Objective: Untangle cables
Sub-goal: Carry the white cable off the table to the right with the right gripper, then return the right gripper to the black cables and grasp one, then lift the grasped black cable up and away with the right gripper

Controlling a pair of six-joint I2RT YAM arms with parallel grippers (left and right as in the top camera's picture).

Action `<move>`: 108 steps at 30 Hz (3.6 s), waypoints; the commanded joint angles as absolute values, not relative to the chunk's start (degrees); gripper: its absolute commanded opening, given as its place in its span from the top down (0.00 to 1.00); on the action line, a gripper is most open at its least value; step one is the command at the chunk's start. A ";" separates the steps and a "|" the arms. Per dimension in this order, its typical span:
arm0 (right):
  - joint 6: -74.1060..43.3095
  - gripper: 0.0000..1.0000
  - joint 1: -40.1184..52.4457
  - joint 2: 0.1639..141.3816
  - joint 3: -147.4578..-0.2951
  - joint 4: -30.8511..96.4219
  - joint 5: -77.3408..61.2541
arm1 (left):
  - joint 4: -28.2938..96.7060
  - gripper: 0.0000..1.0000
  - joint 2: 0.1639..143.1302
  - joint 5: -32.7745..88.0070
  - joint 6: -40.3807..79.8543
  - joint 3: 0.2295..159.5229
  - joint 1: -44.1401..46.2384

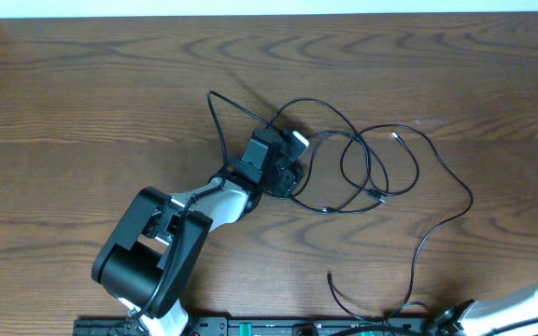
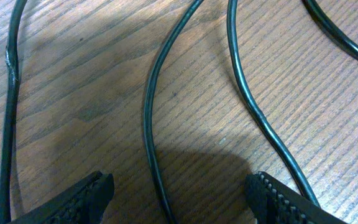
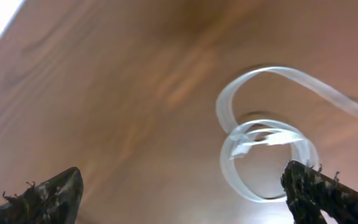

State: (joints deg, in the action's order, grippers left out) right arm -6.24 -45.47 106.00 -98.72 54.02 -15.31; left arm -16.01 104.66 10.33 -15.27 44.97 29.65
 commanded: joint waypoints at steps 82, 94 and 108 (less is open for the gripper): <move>0.30 0.99 16.64 79.92 -99.13 22.63 -15.79 | 0.45 0.27 69.87 11.09 -6.76 46.26 26.04; -5.19 0.99 16.62 80.27 -106.39 18.41 -25.65 | 0.43 0.26 69.87 15.29 -6.76 46.26 26.06; -6.81 0.99 16.58 91.11 -106.39 36.49 -38.63 | 0.38 0.23 69.87 21.21 -6.79 46.26 26.04</move>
State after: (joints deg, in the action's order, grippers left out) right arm -4.64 16.05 90.17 -106.00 38.76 -18.83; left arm 0.23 70.39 19.88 -7.27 45.58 26.24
